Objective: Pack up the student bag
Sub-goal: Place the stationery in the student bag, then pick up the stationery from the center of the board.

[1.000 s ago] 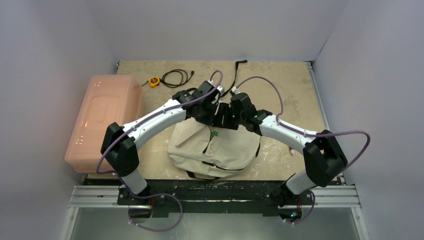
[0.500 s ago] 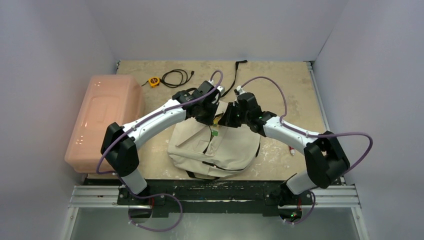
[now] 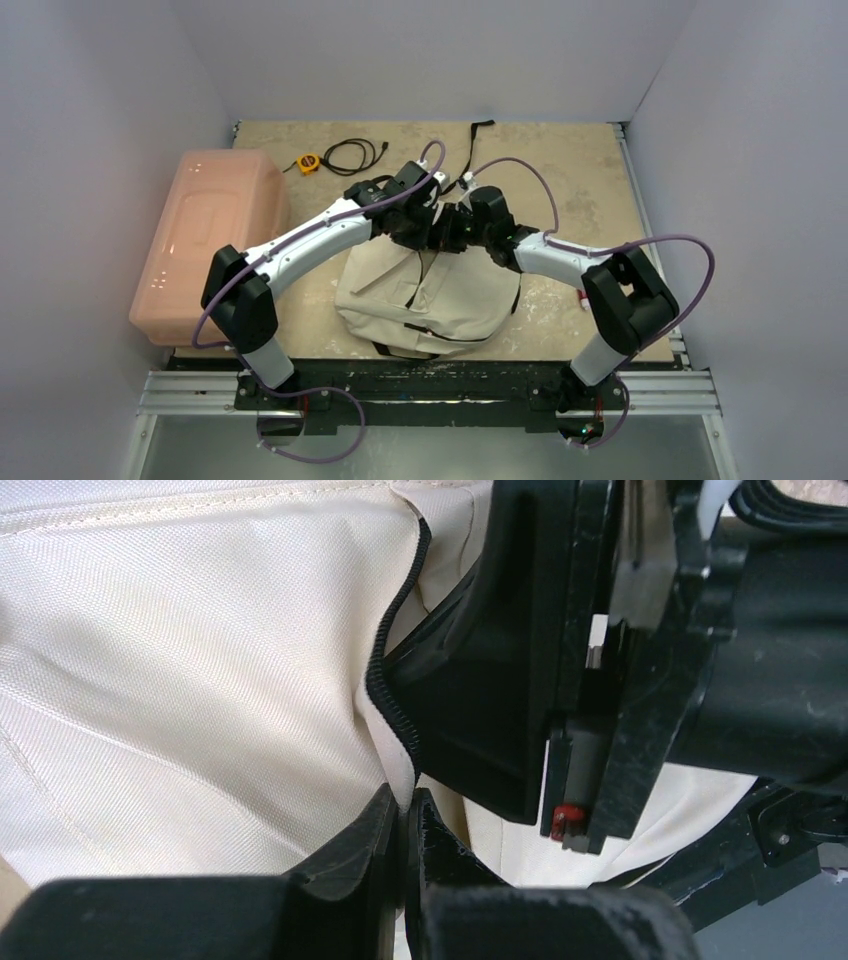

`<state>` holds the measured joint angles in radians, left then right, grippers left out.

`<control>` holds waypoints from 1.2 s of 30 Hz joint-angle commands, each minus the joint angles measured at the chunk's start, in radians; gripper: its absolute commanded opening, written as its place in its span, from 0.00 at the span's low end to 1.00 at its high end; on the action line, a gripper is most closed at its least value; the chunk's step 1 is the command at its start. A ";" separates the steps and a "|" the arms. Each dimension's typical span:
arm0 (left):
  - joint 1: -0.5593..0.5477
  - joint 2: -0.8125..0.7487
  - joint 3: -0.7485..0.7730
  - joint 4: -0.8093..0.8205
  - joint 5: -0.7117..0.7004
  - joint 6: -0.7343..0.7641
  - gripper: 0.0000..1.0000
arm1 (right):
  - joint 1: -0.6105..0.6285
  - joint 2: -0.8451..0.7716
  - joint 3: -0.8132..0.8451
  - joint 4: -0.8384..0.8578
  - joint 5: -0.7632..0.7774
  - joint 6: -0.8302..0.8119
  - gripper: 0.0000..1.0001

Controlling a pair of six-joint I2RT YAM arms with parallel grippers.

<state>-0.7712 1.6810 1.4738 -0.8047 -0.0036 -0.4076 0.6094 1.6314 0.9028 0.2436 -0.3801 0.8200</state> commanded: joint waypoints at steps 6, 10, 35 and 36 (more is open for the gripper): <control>-0.015 -0.031 0.015 0.045 0.083 -0.016 0.00 | -0.018 -0.269 0.006 -0.427 0.232 -0.240 0.32; -0.014 -0.016 0.021 0.040 0.094 -0.019 0.00 | -0.028 -0.416 0.010 -0.620 0.379 -0.300 0.44; -0.016 0.002 0.016 0.054 0.134 -0.030 0.00 | -0.975 -0.333 -0.099 -0.540 0.814 -0.081 0.99; -0.015 0.002 0.016 0.054 0.135 -0.030 0.00 | -1.006 -0.315 -0.099 -0.528 0.773 -0.080 0.99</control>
<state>-0.7723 1.6855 1.4738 -0.7925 0.0383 -0.4088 -0.2939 1.2713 0.7647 -0.3435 0.4091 0.7341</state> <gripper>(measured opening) 0.028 0.987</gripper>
